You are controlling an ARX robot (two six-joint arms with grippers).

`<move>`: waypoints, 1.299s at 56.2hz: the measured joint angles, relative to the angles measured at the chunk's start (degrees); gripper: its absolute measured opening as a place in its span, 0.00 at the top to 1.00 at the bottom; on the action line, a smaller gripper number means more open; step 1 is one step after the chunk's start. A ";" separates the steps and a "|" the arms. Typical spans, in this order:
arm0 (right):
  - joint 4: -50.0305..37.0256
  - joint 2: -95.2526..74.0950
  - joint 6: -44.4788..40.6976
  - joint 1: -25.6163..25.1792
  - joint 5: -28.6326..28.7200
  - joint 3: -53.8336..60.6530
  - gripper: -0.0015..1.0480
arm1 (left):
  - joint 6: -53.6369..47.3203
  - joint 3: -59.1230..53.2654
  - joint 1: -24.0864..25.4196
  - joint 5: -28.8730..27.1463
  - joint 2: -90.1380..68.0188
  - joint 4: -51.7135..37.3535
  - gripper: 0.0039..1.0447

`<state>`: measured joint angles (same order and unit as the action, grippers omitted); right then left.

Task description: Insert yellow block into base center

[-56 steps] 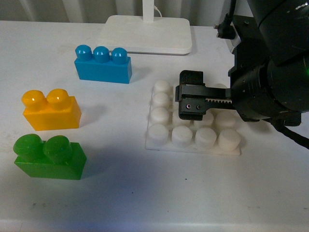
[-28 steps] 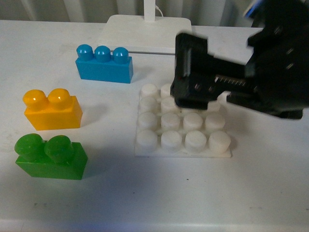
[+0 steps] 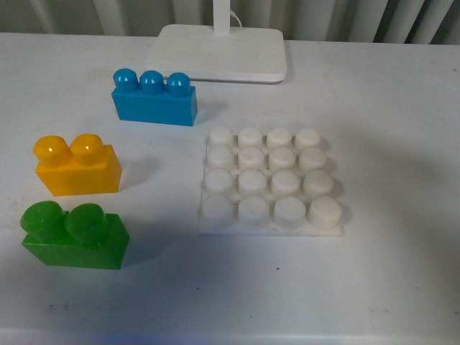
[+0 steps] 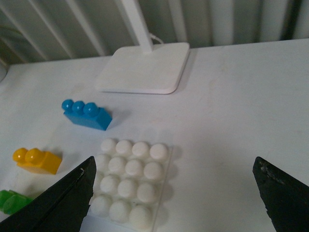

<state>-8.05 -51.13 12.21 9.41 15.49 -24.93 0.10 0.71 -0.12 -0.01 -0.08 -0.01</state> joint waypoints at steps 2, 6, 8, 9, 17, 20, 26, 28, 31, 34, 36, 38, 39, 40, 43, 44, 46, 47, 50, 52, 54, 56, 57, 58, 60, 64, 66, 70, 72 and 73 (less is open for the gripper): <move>0.00 2.69 0.57 -2.91 2.10 1.31 0.09 | 0.00 0.00 0.00 0.00 0.00 0.00 0.06; 0.50 7.82 2.51 -8.24 5.77 3.43 0.09 | 0.00 0.00 0.00 0.00 0.00 0.00 0.06; 1.51 10.54 3.28 -10.95 7.06 4.09 0.09 | 0.00 0.00 0.00 0.00 0.00 0.00 0.06; 1.70 11.43 3.54 -11.89 7.26 4.33 0.09 | 0.00 0.00 0.00 0.00 0.00 0.00 0.06; -7.69 14.67 -0.90 -10.82 -5.66 8.20 0.19 | 0.00 0.00 0.00 0.02 0.00 0.00 0.06; -12.87 15.96 -6.54 -9.75 -13.46 11.65 0.31 | 0.00 0.00 0.00 -0.02 0.00 0.00 0.06; -13.57 19.87 -10.71 -9.64 -15.54 15.67 0.59 | 0.00 0.00 0.00 0.02 0.00 0.00 0.06; -13.46 20.87 -11.10 -9.62 -15.52 16.57 0.67 | 0.00 0.00 0.00 0.02 0.00 0.00 0.06; -13.18 22.18 -11.43 -9.60 -15.50 17.57 0.77 | 0.00 0.00 0.00 0.00 0.00 0.00 0.06; -12.81 23.34 -11.58 -9.60 -15.47 18.29 0.86 | 0.00 0.00 0.00 -0.02 0.00 0.00 0.06; -12.59 24.02 -11.65 -9.57 -15.47 18.71 0.91 | 0.00 0.00 0.00 0.00 0.00 0.00 0.06; -12.24 24.87 -11.78 -9.57 -15.47 19.21 0.98 | 0.00 0.00 0.00 0.00 0.00 0.00 0.06; -12.04 25.29 -12.07 -9.57 -15.47 19.45 0.99 | 0.00 0.00 0.00 0.00 0.00 0.00 0.06; -11.85 25.73 -11.93 -9.57 -15.47 19.69 0.99 | 0.00 0.00 0.00 0.00 0.00 0.00 0.06; -11.32 26.77 -11.98 -9.57 -15.50 20.26 0.99 | 0.00 0.00 0.00 0.02 0.00 0.00 0.06; -11.06 27.19 -11.98 -9.57 -15.50 20.46 0.99 | 0.00 0.00 0.00 0.00 0.00 0.00 0.06; -10.58 28.06 -11.98 -9.57 -15.47 20.76 0.99 | 0.00 0.00 0.00 0.00 0.00 0.00 0.06; -10.36 28.48 -11.98 -9.57 -15.47 20.92 0.99 | 0.00 0.00 0.00 0.00 0.00 0.00 0.06; -9.75 29.51 -11.98 -9.57 -15.47 21.29 0.99 | 0.00 0.00 0.00 0.00 0.00 0.00 0.06; -8.96 30.71 -11.98 -9.57 -15.47 21.75 0.99 | 0.00 0.00 0.00 0.00 0.00 0.00 0.06; -8.33 31.69 -11.98 -9.57 -15.45 22.08 0.99 | 0.00 0.00 0.00 0.00 0.00 0.00 0.06; -7.96 32.24 -11.98 -9.57 -15.47 22.25 0.99 | 0.00 0.00 0.00 0.00 0.00 0.00 0.06; -7.69 32.61 -11.98 -9.57 -15.47 22.36 0.99 | 0.00 0.00 0.00 0.00 0.00 0.00 0.06; -7.48 32.98 -11.98 -9.57 -15.47 22.49 0.99 | 0.00 0.00 0.00 0.00 0.00 0.00 0.06; -6.93 33.70 -11.98 -9.57 -15.47 22.69 0.99 | -0.02 0.00 0.00 0.00 0.00 0.00 0.06; -6.34 34.91 -11.98 -9.57 -15.47 23.17 0.99 | 0.00 0.00 0.00 0.00 0.00 0.00 0.06; -7.10 35.56 -11.98 -9.57 -15.47 24.13 0.99 | 0.00 0.00 0.00 0.00 0.00 0.00 0.06; -6.47 36.72 -12.00 -9.57 -15.45 24.63 0.99 | 0.00 0.00 0.00 0.00 0.00 0.00 0.06; -6.12 37.16 -12.00 -9.57 -15.47 24.63 0.99 | 0.00 0.00 0.00 0.02 0.00 0.00 0.06; -5.70 37.46 -12.00 -9.57 -15.47 24.63 0.99 | 0.00 0.00 0.00 0.02 0.00 0.00 0.06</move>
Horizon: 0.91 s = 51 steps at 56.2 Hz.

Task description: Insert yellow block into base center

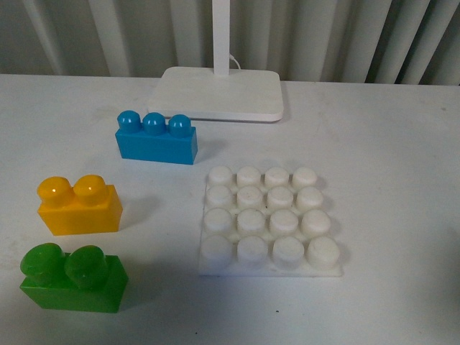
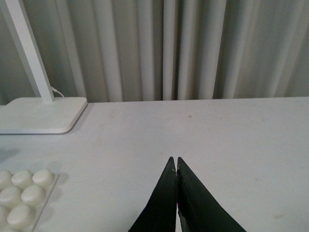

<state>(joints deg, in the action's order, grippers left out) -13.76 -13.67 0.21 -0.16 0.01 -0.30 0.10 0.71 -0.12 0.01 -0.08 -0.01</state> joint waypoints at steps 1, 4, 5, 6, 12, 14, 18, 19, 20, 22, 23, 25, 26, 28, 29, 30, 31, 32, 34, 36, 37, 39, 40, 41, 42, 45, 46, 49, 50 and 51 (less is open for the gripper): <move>0.33 0.33 0.00 0.00 0.00 0.00 0.99 | 0.00 0.00 0.00 0.00 0.00 0.00 0.06; 1.25 1.31 0.00 0.00 0.02 0.00 0.99 | 0.00 0.00 0.00 0.00 0.00 0.00 0.06; 1.51 1.62 0.00 0.00 0.02 0.00 0.99 | 0.00 0.00 0.00 0.00 0.00 0.00 0.06; 1.79 1.92 0.00 0.00 0.02 0.00 0.99 | 0.00 0.00 0.00 0.00 0.00 0.00 0.06; 3.52 3.67 0.00 0.00 0.02 0.00 0.99 | 0.00 0.00 0.00 -0.02 0.00 0.00 0.06; 9.09 7.69 0.00 0.00 0.00 -0.07 0.99 | 0.00 0.00 0.00 0.02 0.00 0.00 0.06; 13.40 13.05 -0.02 0.00 0.04 -0.07 0.99 | 0.00 0.00 0.00 -0.02 -0.02 0.00 0.06; 13.42 13.38 -0.02 0.00 0.02 -0.07 0.99 | 0.00 0.00 0.00 0.00 0.00 0.00 0.06; 13.42 13.40 -0.02 0.00 0.02 -0.07 0.99 | 0.00 0.00 0.00 -0.02 0.00 0.00 0.06; 13.62 13.42 -0.02 0.00 0.02 -0.07 0.99 | 0.00 0.00 0.00 -0.02 0.00 0.00 0.06; 13.64 13.42 -0.02 0.00 0.02 -0.07 0.99 | 0.00 0.00 0.00 -0.02 0.00 0.00 0.06; 13.64 13.42 -0.02 0.00 0.02 -0.07 0.99 | 0.00 0.00 0.00 -0.02 0.00 0.00 0.06; 13.66 13.42 -0.02 0.00 0.02 -0.07 0.99 | 0.00 0.00 0.00 -0.02 0.00 0.00 0.06; 13.66 13.42 -0.02 0.00 0.02 -0.07 0.99 | 0.00 0.00 0.00 -0.02 0.00 0.00 0.06; 13.66 13.42 -0.02 0.00 0.02 -0.07 0.99 | 0.00 0.00 0.00 -0.02 0.00 0.00 0.06; 13.66 13.44 -0.02 0.00 0.04 -0.07 0.99 | 0.00 0.00 0.00 -0.02 0.00 0.00 0.06; 13.66 13.44 -0.02 0.00 0.04 -0.07 0.99 | 0.00 0.00 0.00 -0.02 0.00 0.00 0.06; 13.66 13.44 -0.04 0.00 0.04 -0.07 0.99 | 0.00 0.00 0.00 -0.02 0.00 0.00 0.06; 13.66 13.44 -0.11 0.00 0.02 -0.07 0.91 | 0.00 0.00 0.00 -0.02 0.00 0.00 0.06; 13.66 13.44 -0.11 0.00 0.02 -0.07 0.84 | 0.00 0.00 0.00 -0.02 0.00 0.00 0.06; 13.66 13.44 -0.11 0.00 0.02 -0.07 0.82 | 0.00 0.00 0.00 0.00 0.00 0.00 0.06; 13.66 13.44 -0.11 0.00 0.02 -0.07 0.75 | 0.00 0.00 0.00 -0.02 0.00 0.00 0.06; 13.66 13.44 -0.11 0.00 0.02 -0.07 0.72 | 0.04 0.02 -0.11 -0.59 -0.09 0.07 0.06; 13.66 13.44 -0.11 0.00 0.04 -0.07 0.68 | 0.52 0.09 -0.72 -2.56 -0.55 0.22 0.06; 13.66 13.44 -0.11 0.00 0.04 -0.07 0.67 | 1.03 0.20 -1.16 -4.98 -1.36 0.13 0.06; 13.66 13.44 -0.11 0.00 0.02 -0.07 0.57 | 1.22 0.79 -1.31 -7.41 -5.40 -1.79 0.06; 13.66 13.44 -0.11 0.00 0.00 -0.07 0.53 | 1.07 1.20 -0.94 -7.13 -7.54 -3.15 0.06; 13.66 13.44 -0.11 0.00 0.07 -0.07 0.43 | -0.22 3.17 0.52 -3.96 -14.32 -7.82 0.06; 13.66 13.44 -0.11 0.00 0.04 -0.07 0.39 | -0.76 4.17 1.01 -2.56 -16.81 -9.49 0.06; 13.66 13.44 -0.11 0.00 0.07 -0.07 0.36 | -1.62 5.33 1.40 -1.11 -19.28 -11.02 0.06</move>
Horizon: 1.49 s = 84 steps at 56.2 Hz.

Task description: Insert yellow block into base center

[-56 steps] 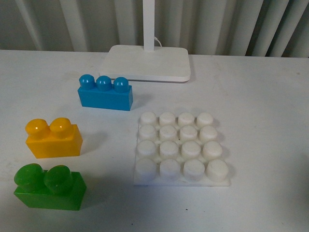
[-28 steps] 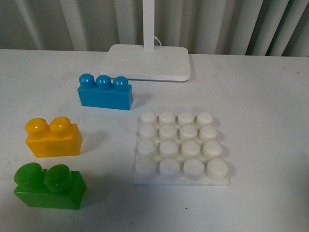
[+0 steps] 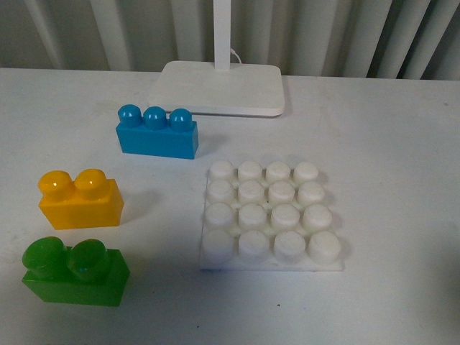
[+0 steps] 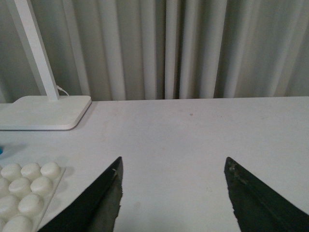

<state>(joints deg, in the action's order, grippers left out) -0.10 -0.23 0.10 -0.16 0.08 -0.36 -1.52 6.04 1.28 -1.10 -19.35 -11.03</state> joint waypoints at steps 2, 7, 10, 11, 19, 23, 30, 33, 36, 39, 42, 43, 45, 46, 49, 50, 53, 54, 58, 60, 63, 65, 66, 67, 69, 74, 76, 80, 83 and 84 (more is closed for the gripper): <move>0.00 0.00 0.00 0.00 -0.02 0.00 0.29 | -2.95 3.23 0.79 3.76 -6.23 -3.56 0.06; 0.00 0.00 0.00 0.00 -0.02 0.00 0.09 | -11.13 11.39 1.18 12.94 -19.82 -5.44 0.06; 0.00 0.00 0.04 0.00 -0.02 0.00 0.08 | -16.68 15.47 0.59 17.14 -26.60 -3.26 0.06; 0.00 0.00 0.04 0.00 -0.02 0.00 0.08 | -18.82 16.81 0.42 18.47 -28.81 -1.92 0.06; 0.00 0.00 0.02 0.00 -0.02 0.00 0.09 | -34.67 26.38 -0.20 25.70 -41.51 9.73 0.06; 0.00 0.00 0.02 0.00 -0.02 0.00 0.09 | -42.07 31.67 -0.59 26.53 -46.21 15.30 0.06; 0.00 0.00 0.02 0.00 -0.02 0.00 0.09 | -53.02 40.17 -2.23 26.82 -52.46 26.95 0.06; 0.00 0.00 0.02 0.00 -0.02 0.00 0.09 | -57.05 42.73 -3.08 25.97 -54.88 31.67 0.06; 0.00 0.00 0.02 0.00 -0.02 0.00 0.09 | -60.65 44.78 -3.96 25.14 -57.18 35.39 0.06; 0.00 0.00 0.02 0.00 -0.02 0.00 0.09 | -63.69 46.58 -4.76 24.87 -59.49 38.77 0.06; 0.00 0.00 0.02 0.00 -0.02 0.00 0.09 | -66.60 48.52 -5.64 23.87 -62.10 42.64 0.06; 0.00 0.00 0.02 0.00 -0.02 0.00 0.09 | -66.82 48.81 -5.77 23.61 -62.53 43.28 0.06; 0.00 0.00 0.02 0.00 -0.02 0.00 0.09 | -68.57 49.79 -6.25 22.45 -64.11 45.42 0.06; 0.00 0.00 0.02 0.00 -0.02 0.00 0.09 | -69.05 50.21 -6.45 21.70 -64.92 46.01 0.06; 0.00 0.00 0.02 0.00 -0.02 0.00 0.09 | -70.40 51.12 -6.75 19.89 -66.86 46.47 0.06; 0.00 0.00 0.02 0.00 -0.02 0.00 0.09 | -70.69 51.56 -6.86 19.32 -67.65 46.75 0.06; 0.00 0.00 0.02 0.00 -0.02 0.00 0.09 | -71.43 52.50 -7.08 18.45 -69.44 47.10 0.06; 0.00 0.00 0.02 0.00 -0.02 0.00 0.09 | -71.58 52.81 -7.13 18.12 -70.07 47.10 0.06; 0.00 0.00 0.02 0.00 -0.02 0.00 0.09 | -71.93 54.10 -7.41 17.70 -72.15 47.41 0.06; 0.00 0.00 0.02 0.00 -0.02 0.00 0.09 | -71.97 54.60 -7.54 17.66 -72.85 47.50 0.06; 0.00 0.00 0.02 0.00 -0.02 0.00 0.09 | -72.00 55.65 -7.91 17.51 -73.85 47.84 0.06; 0.00 0.00 0.02 0.00 -0.02 0.00 0.09 | -72.02 56.24 -8.13 17.46 -74.40 48.09 0.06; 0.00 0.00 0.02 0.00 -0.02 0.00 0.09 | -72.00 56.41 -8.20 17.44 -74.58 48.09 0.06; 0.00 0.00 0.02 0.00 -0.02 0.00 0.09 | -72.00 56.76 -8.35 17.33 -74.93 48.04 0.06; 0.00 0.00 0.02 0.00 -0.02 0.00 0.09 | -71.95 57.16 -8.59 17.03 -75.47 47.74 0.06; 0.00 0.00 0.02 0.00 -0.02 0.00 0.09 | -71.87 57.92 -9.27 16.92 -76.87 47.39 0.06; 0.00 0.00 0.02 0.00 -0.02 0.00 0.09 | -71.87 58.05 -9.44 16.63 -77.44 47.04 0.06; 0.00 0.00 0.02 0.00 -0.02 0.00 0.09 | -71.87 58.16 -9.92 16.20 -78.47 46.97 0.06; 0.00 0.00 0.02 0.00 -0.02 0.00 0.09 | -71.87 58.18 -10.14 16.02 -79.14 46.97 0.06; 0.00 0.00 0.02 0.00 -0.02 0.00 0.09 | -71.87 58.18 -10.27 15.89 -79.45 46.93 0.06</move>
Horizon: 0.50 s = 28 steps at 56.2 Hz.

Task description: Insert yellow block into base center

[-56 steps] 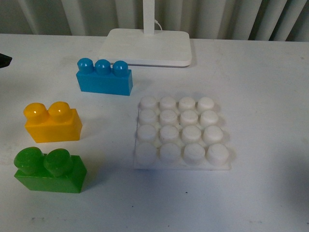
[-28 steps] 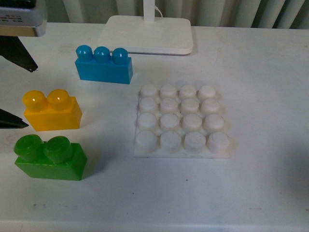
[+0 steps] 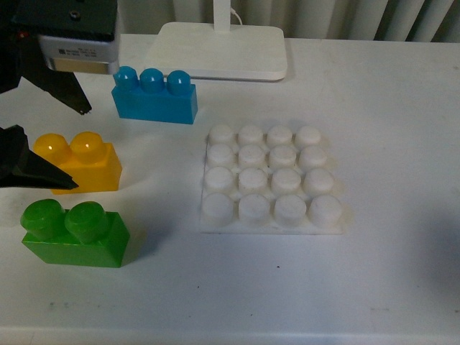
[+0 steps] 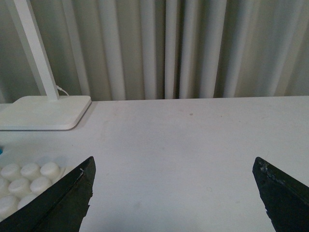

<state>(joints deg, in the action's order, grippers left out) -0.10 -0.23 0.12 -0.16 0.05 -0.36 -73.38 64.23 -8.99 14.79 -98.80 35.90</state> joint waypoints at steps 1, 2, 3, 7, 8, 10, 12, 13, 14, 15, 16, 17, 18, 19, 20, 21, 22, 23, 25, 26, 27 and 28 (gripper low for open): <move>0.00 0.00 0.00 0.00 0.00 0.00 0.09 | 0.00 0.00 -0.04 -0.11 -0.15 -0.02 0.06; 0.00 0.00 0.00 0.00 0.00 0.00 0.09 | 0.02 0.02 -0.11 -0.22 -0.46 -0.09 0.06; 0.00 0.00 0.00 0.00 0.00 0.00 0.09 | 0.09 0.07 -0.20 -0.26 -0.74 -0.17 0.06; 0.00 0.00 0.00 0.00 0.00 0.00 0.09 | 0.20 0.22 -0.39 -0.31 -1.44 -0.72 0.06; 0.00 0.00 0.00 0.00 0.00 0.00 0.09 | 0.26 0.26 -0.42 -0.31 -1.55 -0.83 0.06; 0.00 0.00 0.00 0.00 0.00 0.00 0.09 | 0.39 0.35 -0.46 -0.31 -1.84 -1.20 0.06; 0.00 0.00 0.00 0.00 0.00 0.00 0.09 | 0.37 0.42 -0.46 -0.50 -2.14 -1.51 0.07; 0.00 0.00 0.00 0.00 0.00 0.00 0.09 | 0.42 0.48 -0.46 -0.74 -2.29 -1.70 0.11; 0.00 0.00 0.00 0.00 0.00 0.00 0.09 | 0.42 0.50 -0.46 -0.85 -2.40 -1.84 0.12; 0.00 0.00 0.00 0.00 0.00 0.00 0.09 | 0.46 0.50 -0.46 -1.11 -2.56 -2.14 0.16; 0.00 0.00 0.00 0.00 0.00 0.00 0.09 | 0.50 0.50 -0.46 -1.25 -2.78 -2.43 0.19; 0.00 0.00 0.00 0.00 0.00 0.00 0.09 | 0.50 0.52 -0.44 -1.33 -2.82 -2.51 0.21; 0.00 0.00 0.00 0.00 0.00 0.00 0.09 | 0.55 0.55 -0.42 -1.33 -2.99 -2.60 0.25; 0.00 0.00 0.00 0.00 0.00 0.00 0.09 | 0.57 0.57 -0.42 -1.33 -3.08 -2.60 0.26; 0.00 0.00 0.00 0.00 0.00 0.00 0.09 | 0.59 0.57 -0.39 -1.33 -3.13 -2.60 0.28; 0.00 0.00 0.00 0.00 0.00 0.00 0.09 | 0.61 0.57 -0.39 -1.33 -3.26 -2.60 0.32; 0.00 0.00 0.00 0.00 0.00 0.00 0.09 | 0.61 0.57 -0.39 -1.33 -3.32 -2.60 0.33; 0.00 0.00 0.00 0.00 0.00 0.00 0.09 | 0.61 0.59 -0.39 -1.33 -3.41 -2.58 0.37; 0.00 0.00 0.00 0.00 0.00 0.00 0.09 | 0.63 0.59 -0.39 -1.33 -3.45 -2.45 0.42; 0.00 0.00 0.00 0.00 0.00 0.00 0.09 | 0.63 0.61 -0.39 -1.33 -3.45 -2.34 0.44; 0.00 0.00 0.00 0.00 0.00 0.00 0.09 | 0.63 0.63 -0.39 -1.33 -3.45 -1.99 0.47; 0.00 0.00 0.00 0.00 0.00 0.00 0.09 | 0.61 0.66 -0.39 -1.33 -3.45 -1.57 0.51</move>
<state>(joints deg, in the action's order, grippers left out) -0.10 -0.23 0.12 -0.16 0.05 -0.36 -72.77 64.88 -9.39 13.45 -102.26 34.33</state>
